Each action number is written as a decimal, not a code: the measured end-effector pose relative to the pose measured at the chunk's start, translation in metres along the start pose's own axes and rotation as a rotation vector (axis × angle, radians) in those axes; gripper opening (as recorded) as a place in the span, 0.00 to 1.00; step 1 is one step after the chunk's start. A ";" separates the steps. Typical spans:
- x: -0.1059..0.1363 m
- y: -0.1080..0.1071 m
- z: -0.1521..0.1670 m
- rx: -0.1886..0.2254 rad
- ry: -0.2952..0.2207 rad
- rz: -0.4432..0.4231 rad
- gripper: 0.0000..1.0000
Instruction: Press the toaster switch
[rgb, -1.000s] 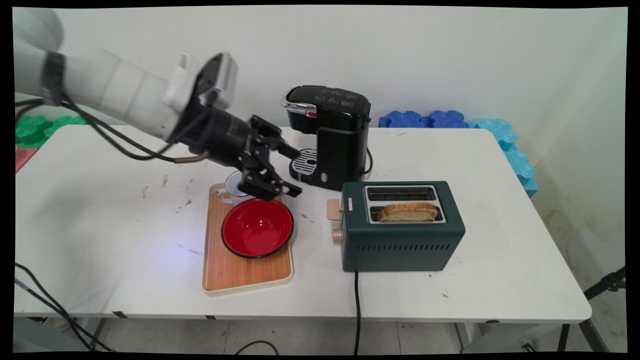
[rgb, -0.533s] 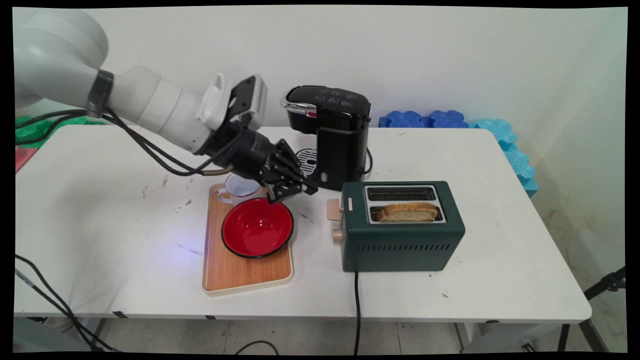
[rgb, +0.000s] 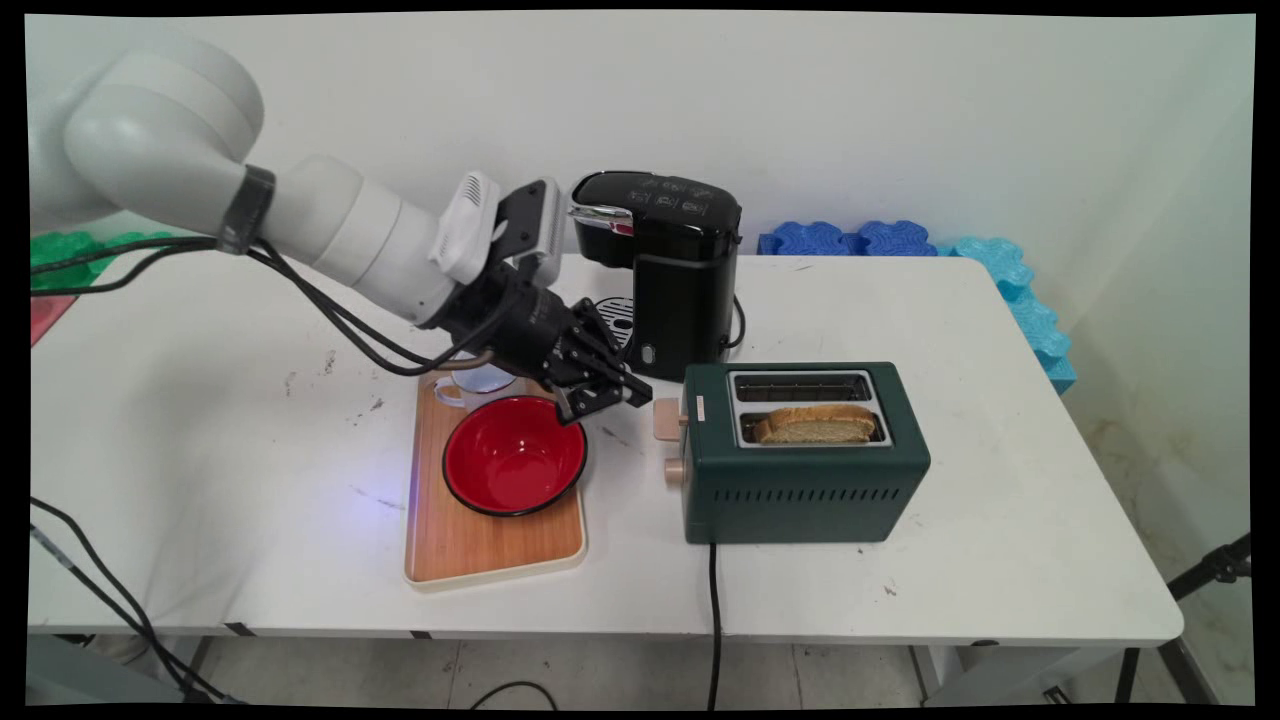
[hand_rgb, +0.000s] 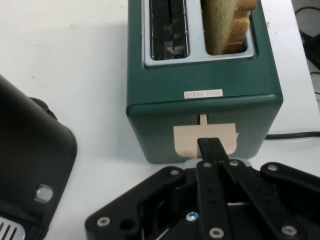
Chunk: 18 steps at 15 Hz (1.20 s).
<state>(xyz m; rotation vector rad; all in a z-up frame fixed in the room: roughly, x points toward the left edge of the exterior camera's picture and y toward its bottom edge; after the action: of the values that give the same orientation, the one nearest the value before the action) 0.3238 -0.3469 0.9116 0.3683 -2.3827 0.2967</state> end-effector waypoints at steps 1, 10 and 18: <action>0.000 0.000 0.003 -0.002 -0.001 0.000 0.00; -0.002 -0.006 0.024 -0.019 0.001 0.003 0.00; -0.007 -0.004 0.038 -0.013 -0.012 0.006 0.00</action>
<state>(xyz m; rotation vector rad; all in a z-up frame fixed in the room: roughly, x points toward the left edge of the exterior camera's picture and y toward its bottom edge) 0.3066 -0.3610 0.8795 0.3579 -2.3970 0.2820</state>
